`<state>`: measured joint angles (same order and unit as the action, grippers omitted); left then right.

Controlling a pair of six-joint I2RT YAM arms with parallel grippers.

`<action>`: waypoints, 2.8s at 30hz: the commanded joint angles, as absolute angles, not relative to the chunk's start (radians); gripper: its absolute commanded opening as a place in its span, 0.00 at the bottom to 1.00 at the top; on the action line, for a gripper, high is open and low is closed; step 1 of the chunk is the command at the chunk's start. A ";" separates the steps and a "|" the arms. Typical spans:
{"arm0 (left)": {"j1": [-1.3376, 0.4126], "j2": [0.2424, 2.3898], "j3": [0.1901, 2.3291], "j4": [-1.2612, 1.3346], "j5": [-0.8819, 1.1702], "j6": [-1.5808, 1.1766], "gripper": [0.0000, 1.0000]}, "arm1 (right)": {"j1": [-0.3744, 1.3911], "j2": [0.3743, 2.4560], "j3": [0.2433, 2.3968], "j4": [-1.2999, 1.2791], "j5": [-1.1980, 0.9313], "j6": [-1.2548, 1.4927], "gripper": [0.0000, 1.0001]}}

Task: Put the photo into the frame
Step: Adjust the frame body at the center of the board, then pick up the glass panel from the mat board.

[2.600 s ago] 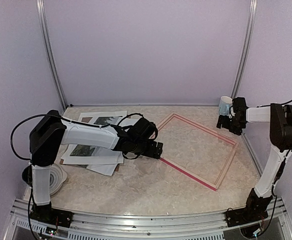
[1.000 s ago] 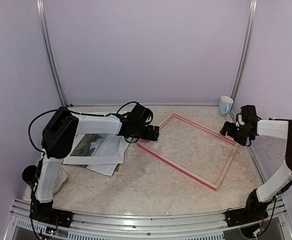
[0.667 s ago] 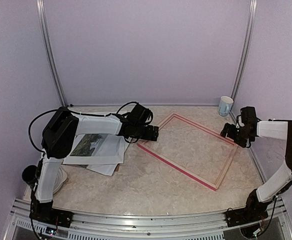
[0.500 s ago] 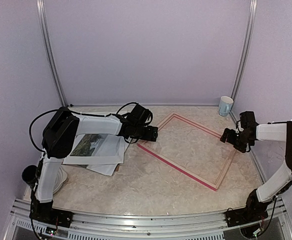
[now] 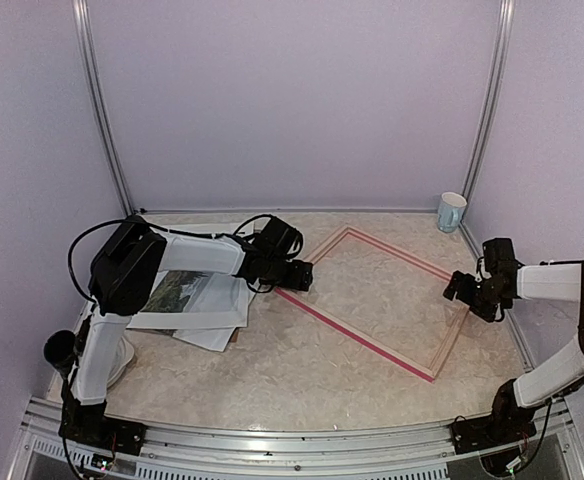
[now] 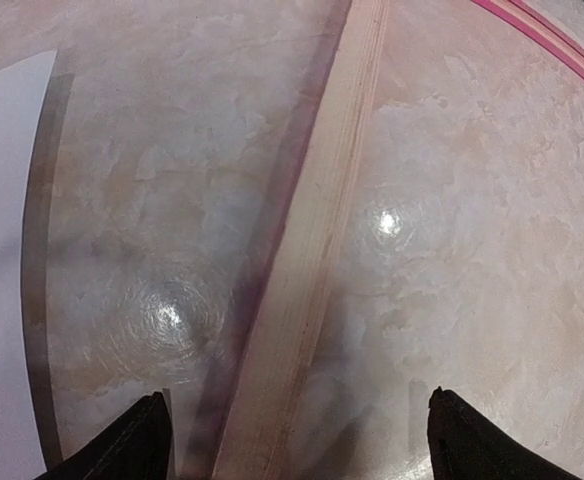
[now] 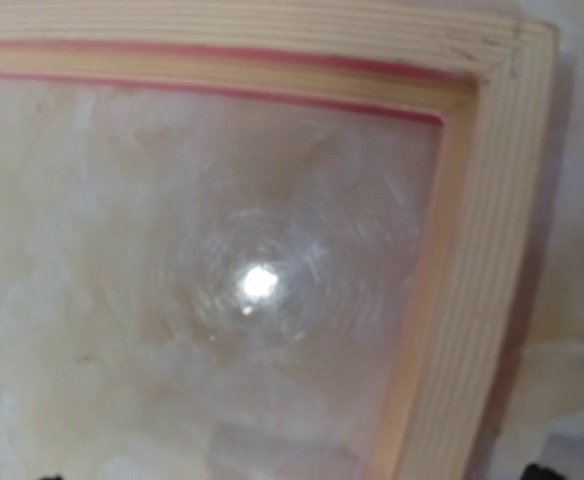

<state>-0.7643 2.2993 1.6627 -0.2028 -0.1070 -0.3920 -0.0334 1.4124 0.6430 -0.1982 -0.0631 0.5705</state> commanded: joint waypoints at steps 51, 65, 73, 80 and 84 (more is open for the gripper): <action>-0.978 1.886 1.364 -0.290 -0.262 -0.493 0.99 | 0.078 1.734 1.039 -0.196 -0.087 0.492 0.99; -0.931 1.672 1.202 -0.409 -0.329 -0.434 0.99 | 0.152 1.557 1.029 -0.274 -0.044 0.474 0.99; -0.909 1.568 1.069 -0.505 -0.389 -0.428 0.99 | 0.518 1.538 1.033 -0.163 -0.173 0.642 0.99; -0.789 1.352 0.810 -0.294 -0.315 -0.587 0.99 | 0.757 1.743 1.231 -0.127 -0.202 0.701 0.99; -0.740 1.279 0.718 -0.222 -0.312 -0.642 0.99 | 0.842 1.850 1.331 -0.111 -0.207 0.750 0.99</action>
<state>-0.7715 1.3380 0.7811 -0.3462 -0.3317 -0.5560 0.7769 1.7748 1.2484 -0.1406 -0.1947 0.6819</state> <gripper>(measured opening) 0.989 0.992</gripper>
